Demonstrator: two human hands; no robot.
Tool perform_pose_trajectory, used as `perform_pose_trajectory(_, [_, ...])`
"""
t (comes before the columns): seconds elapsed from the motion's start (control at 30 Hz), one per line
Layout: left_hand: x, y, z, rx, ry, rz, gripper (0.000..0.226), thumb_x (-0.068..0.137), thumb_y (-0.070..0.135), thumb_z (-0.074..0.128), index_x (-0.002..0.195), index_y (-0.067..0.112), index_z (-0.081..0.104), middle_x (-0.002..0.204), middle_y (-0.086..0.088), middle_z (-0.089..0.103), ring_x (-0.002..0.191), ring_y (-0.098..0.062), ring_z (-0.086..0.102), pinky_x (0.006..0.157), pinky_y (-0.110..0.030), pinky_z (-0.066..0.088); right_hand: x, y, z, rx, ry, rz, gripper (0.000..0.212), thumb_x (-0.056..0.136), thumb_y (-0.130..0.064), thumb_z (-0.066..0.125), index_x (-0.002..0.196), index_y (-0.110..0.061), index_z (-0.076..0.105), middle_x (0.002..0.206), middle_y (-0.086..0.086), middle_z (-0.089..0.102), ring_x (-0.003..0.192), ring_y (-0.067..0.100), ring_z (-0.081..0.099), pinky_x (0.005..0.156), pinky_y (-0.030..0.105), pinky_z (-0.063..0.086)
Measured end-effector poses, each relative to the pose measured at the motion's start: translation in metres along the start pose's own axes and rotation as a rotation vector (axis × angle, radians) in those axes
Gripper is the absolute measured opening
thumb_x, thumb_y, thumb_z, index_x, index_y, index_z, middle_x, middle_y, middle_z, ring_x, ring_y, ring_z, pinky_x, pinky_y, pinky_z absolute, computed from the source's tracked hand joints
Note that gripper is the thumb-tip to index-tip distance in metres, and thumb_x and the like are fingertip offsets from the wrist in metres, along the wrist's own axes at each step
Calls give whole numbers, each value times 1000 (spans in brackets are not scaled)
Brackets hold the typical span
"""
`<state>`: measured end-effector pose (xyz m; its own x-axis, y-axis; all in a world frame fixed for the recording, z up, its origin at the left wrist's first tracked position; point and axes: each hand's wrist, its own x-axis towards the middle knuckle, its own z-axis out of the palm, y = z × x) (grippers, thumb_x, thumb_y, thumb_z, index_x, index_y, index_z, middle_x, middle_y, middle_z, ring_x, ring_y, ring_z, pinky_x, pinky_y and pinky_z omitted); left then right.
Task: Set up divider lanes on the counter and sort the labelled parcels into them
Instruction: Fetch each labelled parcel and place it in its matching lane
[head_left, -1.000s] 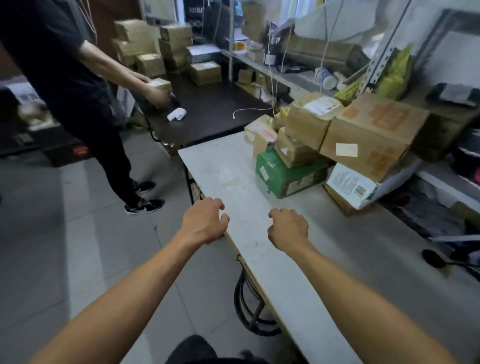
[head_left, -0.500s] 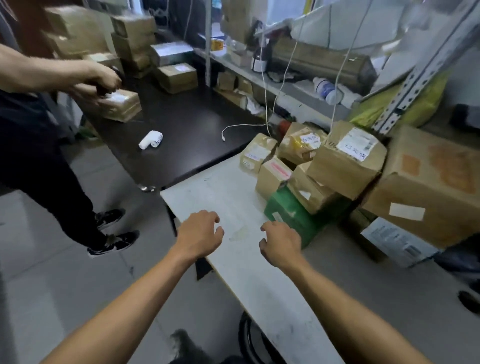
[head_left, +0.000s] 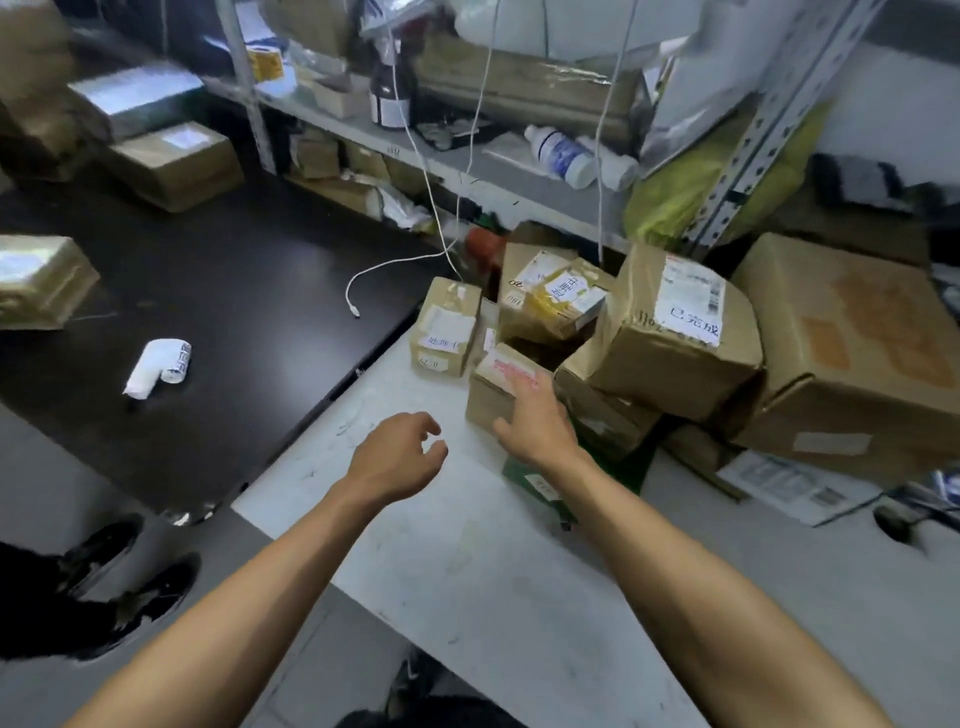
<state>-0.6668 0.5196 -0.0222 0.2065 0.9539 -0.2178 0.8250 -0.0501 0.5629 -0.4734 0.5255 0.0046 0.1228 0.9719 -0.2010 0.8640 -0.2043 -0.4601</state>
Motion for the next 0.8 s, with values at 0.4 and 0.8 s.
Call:
perform_pose_trajectory(0.4, [98,16,-7,-925,-397,-588,60,84,76,59,106,20,55,111,-18,67,101,-38,70,77,-48,63,42,16,23,57,71,-30,50,97,-39,52,144,-25,47,101,7,71,90,29,67,83,42,55])
perform_pose_trajectory(0.8, [112,-50,3,-815,-607,-468,24,90,22,66,114,21,71,104,-5,67,95,-26,65,86,-42,56,53,-19,41,534,687,103,52,90,-11,68,139,-11,50,116,7,46,95,8,48,83,17,49])
